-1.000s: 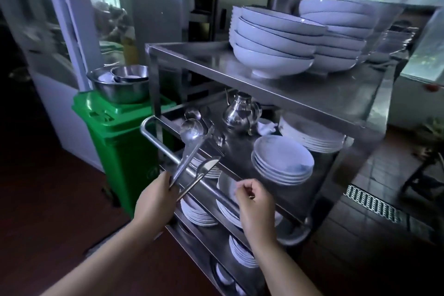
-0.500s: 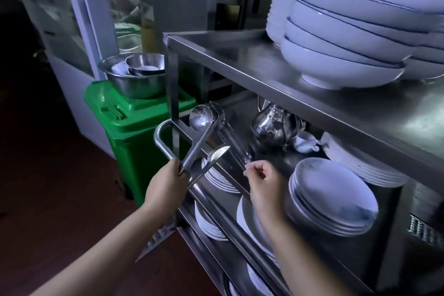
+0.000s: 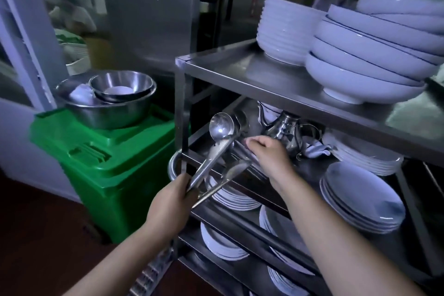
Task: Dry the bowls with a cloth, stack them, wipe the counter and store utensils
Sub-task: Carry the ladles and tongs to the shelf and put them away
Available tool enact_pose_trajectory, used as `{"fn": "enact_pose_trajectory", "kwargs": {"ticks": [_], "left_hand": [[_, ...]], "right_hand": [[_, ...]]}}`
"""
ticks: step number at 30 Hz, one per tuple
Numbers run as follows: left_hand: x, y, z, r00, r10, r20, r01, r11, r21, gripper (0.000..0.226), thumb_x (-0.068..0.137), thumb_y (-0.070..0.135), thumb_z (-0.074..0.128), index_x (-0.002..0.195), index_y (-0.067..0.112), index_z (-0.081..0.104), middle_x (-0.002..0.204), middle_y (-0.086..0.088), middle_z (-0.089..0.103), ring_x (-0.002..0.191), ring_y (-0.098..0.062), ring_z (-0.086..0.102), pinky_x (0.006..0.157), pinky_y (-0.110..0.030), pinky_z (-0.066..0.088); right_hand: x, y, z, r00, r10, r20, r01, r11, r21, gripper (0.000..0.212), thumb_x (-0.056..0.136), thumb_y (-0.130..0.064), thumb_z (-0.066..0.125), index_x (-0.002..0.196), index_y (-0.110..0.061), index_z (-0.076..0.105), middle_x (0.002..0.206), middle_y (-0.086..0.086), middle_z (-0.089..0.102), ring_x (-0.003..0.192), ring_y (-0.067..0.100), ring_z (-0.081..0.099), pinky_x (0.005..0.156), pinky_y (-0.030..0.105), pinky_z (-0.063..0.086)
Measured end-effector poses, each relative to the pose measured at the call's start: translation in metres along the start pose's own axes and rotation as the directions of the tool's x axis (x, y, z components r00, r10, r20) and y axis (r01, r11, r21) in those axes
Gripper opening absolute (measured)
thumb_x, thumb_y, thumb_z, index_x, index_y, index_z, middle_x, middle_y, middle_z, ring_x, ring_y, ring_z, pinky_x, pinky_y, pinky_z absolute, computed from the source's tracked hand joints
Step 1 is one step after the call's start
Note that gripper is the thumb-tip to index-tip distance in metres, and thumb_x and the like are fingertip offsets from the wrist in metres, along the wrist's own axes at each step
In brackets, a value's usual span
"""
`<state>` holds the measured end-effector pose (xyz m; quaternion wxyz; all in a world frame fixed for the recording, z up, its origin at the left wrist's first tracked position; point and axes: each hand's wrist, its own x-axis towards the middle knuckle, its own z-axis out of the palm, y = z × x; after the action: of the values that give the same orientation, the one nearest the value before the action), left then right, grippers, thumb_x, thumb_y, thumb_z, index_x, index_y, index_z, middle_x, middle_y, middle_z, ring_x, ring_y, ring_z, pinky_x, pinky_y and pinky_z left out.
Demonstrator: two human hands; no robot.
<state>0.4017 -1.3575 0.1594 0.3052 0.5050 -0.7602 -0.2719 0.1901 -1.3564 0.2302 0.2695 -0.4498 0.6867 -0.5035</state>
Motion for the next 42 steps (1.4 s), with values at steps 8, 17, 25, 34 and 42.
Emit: {"fn": "enact_pose_trajectory", "kwargs": {"ticks": [8,17,25,34,42], "left_hand": [[0.028,-0.026,-0.013,0.977,0.198,0.078,-0.204,0.976,0.075,0.022,0.090,0.029,0.052,0.077,0.022,0.035,0.064,0.006,0.042,0.062,-0.021,0.048,0.056,-0.034,0.037],[0.047,-0.013,-0.001,0.950,0.286,0.128,-0.303,0.943,0.140,0.012,0.092,0.034,0.044,0.091,0.023,0.042,0.089,0.006,0.056,0.080,-0.021,0.059,0.059,-0.030,0.035],[0.065,-0.007,0.004,0.925,0.320,0.205,-0.351,0.926,0.139,0.021,0.091,0.040,0.047,0.091,0.019,0.043,0.088,0.003,0.056,0.085,-0.021,0.057,0.067,-0.033,0.040],[0.068,-0.032,-0.013,0.894,0.361,0.266,-0.397,0.913,0.097,0.024,0.091,0.047,0.046,0.099,0.025,0.053,0.087,0.014,0.052,0.082,-0.012,0.058,0.061,-0.022,0.034],[0.079,-0.044,-0.019,0.914,0.272,0.302,-0.301,0.952,0.054,0.017,0.093,0.040,0.048,0.091,0.024,0.051,0.078,0.010,0.054,0.074,-0.016,0.057,0.065,-0.032,0.043]], "right_hand": [[0.021,-0.015,0.029,0.936,0.346,0.071,-0.347,0.938,0.006,0.023,0.083,-0.040,0.069,0.080,-0.017,0.070,0.084,0.000,0.070,0.081,0.016,0.062,0.064,0.028,0.047],[0.045,-0.007,0.023,0.882,0.471,0.011,-0.458,0.853,0.249,0.019,0.084,-0.026,0.072,0.081,-0.013,0.059,0.057,0.001,0.068,0.053,0.018,0.066,0.049,0.028,0.054],[0.066,-0.008,0.021,0.883,0.459,-0.100,-0.427,0.873,0.236,0.014,0.092,-0.016,0.060,0.090,-0.003,0.062,0.079,0.013,0.071,0.064,0.028,0.069,0.064,0.039,0.059],[0.089,-0.008,0.010,0.871,0.454,-0.187,-0.359,0.849,0.387,0.023,0.101,-0.008,0.034,0.091,0.001,0.053,0.061,0.013,0.053,0.029,0.014,0.054,0.034,0.022,0.048],[0.117,0.004,0.000,0.862,0.469,-0.191,-0.360,0.833,0.421,0.026,0.101,-0.003,0.026,0.079,-0.008,0.039,0.061,0.008,0.035,0.048,0.029,0.052,0.029,0.018,0.041]]}}
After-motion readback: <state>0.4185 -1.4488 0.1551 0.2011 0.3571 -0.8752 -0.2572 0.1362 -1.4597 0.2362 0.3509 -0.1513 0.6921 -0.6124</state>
